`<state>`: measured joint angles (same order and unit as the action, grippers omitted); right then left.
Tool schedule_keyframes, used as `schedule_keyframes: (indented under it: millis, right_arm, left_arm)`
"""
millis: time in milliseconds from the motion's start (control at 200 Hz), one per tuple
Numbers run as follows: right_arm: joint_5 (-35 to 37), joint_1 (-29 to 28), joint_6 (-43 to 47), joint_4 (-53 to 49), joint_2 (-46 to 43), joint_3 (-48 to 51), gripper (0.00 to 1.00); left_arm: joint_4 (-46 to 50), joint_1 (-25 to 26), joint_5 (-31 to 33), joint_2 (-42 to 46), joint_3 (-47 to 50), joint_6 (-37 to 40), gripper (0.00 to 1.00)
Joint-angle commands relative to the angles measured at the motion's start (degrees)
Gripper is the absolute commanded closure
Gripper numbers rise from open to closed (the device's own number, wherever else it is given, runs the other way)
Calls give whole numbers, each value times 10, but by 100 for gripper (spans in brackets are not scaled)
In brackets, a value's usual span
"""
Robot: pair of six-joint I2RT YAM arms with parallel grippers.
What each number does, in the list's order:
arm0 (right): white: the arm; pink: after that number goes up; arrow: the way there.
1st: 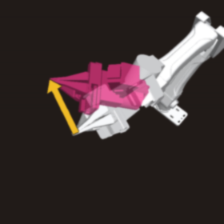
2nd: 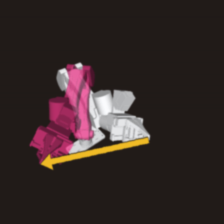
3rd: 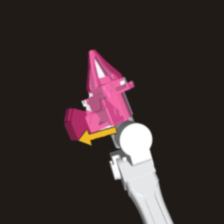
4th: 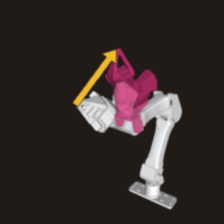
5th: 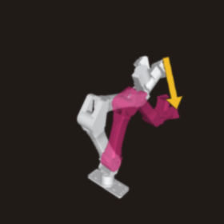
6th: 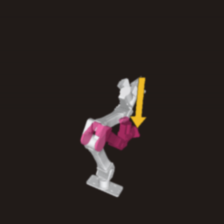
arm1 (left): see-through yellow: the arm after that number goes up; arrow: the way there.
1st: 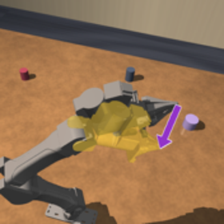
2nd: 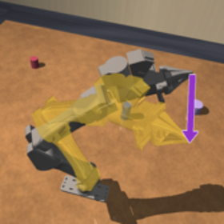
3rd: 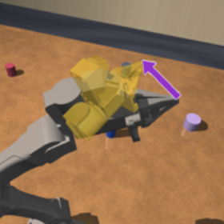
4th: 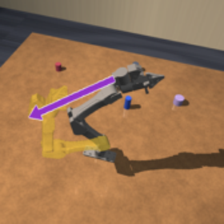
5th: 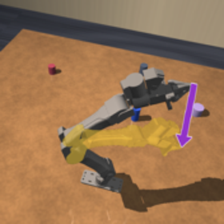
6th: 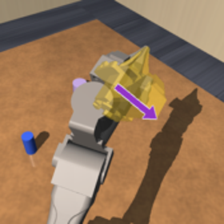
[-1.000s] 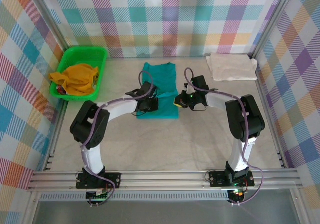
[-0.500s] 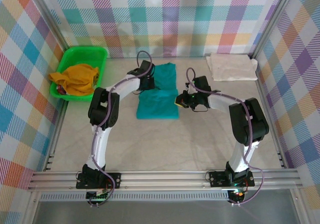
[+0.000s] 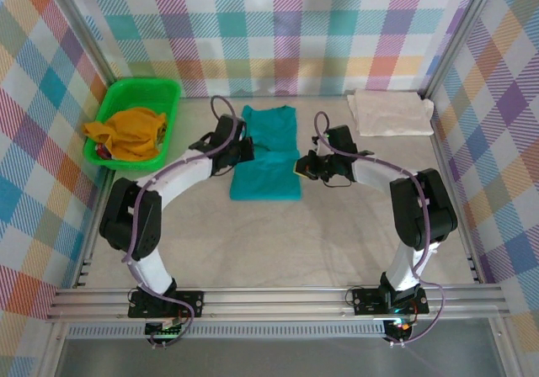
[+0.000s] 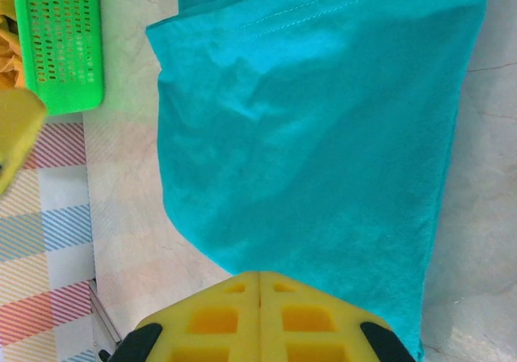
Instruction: Fold and stack the t-shirts
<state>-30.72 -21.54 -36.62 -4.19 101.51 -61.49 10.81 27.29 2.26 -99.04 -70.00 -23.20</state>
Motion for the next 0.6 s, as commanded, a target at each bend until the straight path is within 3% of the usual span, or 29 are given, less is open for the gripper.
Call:
schedule_keyframes:
  millis: [0,220,595]
  right_arm:
    - [-16,-8,18,-11,15,-9,100]
    - [-16,-20,9,6,27,43,100]
    - [21,-23,4,7,40,131,100]
  left_arm:
    - [-69,7,-34,-11,84,-42,100]
    - [-107,21,-47,10,197,-73,100]
    - [-105,42,-25,42,297,-128,100]
